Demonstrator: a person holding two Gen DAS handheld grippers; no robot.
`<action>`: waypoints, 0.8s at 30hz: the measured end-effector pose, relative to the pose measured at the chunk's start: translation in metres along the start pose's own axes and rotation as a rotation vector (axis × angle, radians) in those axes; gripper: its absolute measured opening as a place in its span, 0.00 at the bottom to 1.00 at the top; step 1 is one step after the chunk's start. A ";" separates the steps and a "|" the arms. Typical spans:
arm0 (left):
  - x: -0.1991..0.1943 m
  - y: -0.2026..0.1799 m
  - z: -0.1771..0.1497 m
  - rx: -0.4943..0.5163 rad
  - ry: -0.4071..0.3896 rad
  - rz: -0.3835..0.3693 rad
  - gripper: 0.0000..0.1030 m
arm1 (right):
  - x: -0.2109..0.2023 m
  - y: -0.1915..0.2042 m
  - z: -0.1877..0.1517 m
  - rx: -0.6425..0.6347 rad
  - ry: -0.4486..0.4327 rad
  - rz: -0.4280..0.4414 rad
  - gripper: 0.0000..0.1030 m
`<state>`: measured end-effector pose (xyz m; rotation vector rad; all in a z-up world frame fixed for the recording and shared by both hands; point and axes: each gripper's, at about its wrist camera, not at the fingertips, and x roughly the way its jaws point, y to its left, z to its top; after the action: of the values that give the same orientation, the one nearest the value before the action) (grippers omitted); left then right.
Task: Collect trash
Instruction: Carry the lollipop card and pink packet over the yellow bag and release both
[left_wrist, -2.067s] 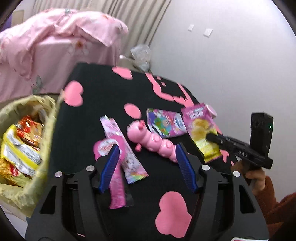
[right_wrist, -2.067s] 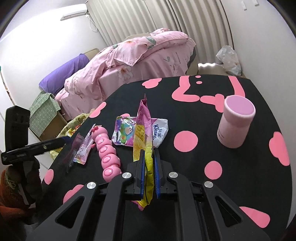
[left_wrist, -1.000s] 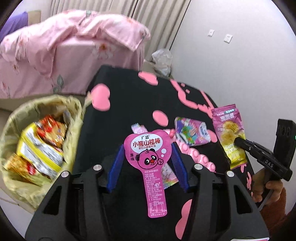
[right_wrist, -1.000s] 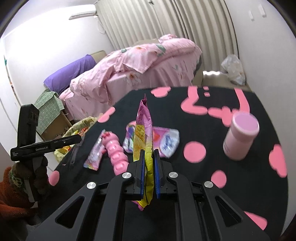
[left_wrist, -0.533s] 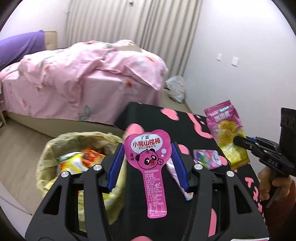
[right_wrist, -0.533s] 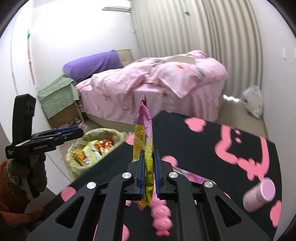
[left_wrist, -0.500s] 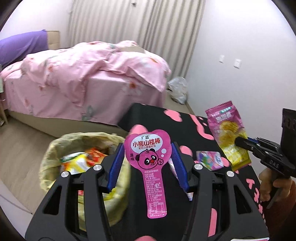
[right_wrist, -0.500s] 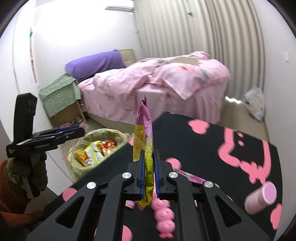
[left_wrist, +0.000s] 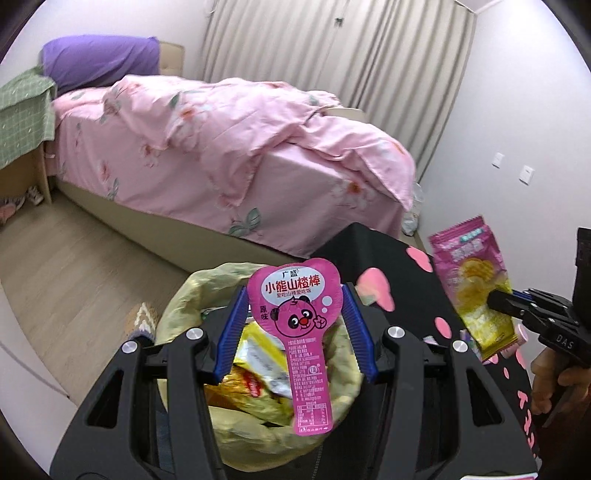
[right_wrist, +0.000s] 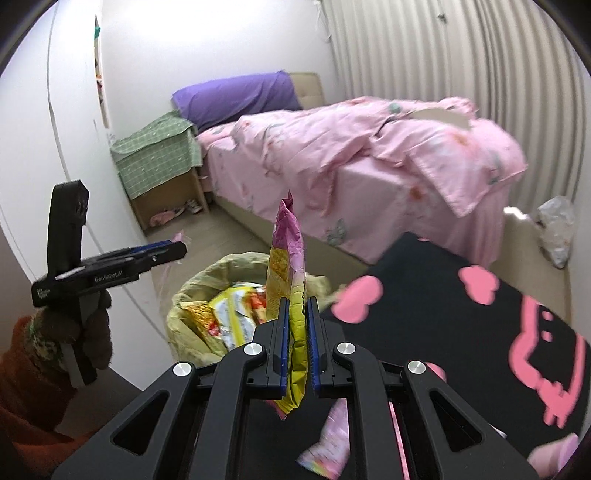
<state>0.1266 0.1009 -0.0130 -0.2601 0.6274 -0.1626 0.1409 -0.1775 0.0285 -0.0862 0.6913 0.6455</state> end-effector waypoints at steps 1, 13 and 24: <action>0.003 0.006 -0.001 -0.009 0.004 0.009 0.47 | 0.012 0.001 0.003 0.004 0.013 0.016 0.10; 0.042 0.052 -0.021 -0.146 0.077 -0.025 0.48 | 0.131 0.020 0.015 0.018 0.184 0.085 0.10; 0.046 0.069 -0.021 -0.208 0.111 -0.079 0.67 | 0.161 0.017 0.001 0.060 0.234 0.137 0.13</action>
<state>0.1556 0.1526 -0.0748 -0.4797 0.7453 -0.1892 0.2263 -0.0790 -0.0678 -0.0598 0.9478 0.7521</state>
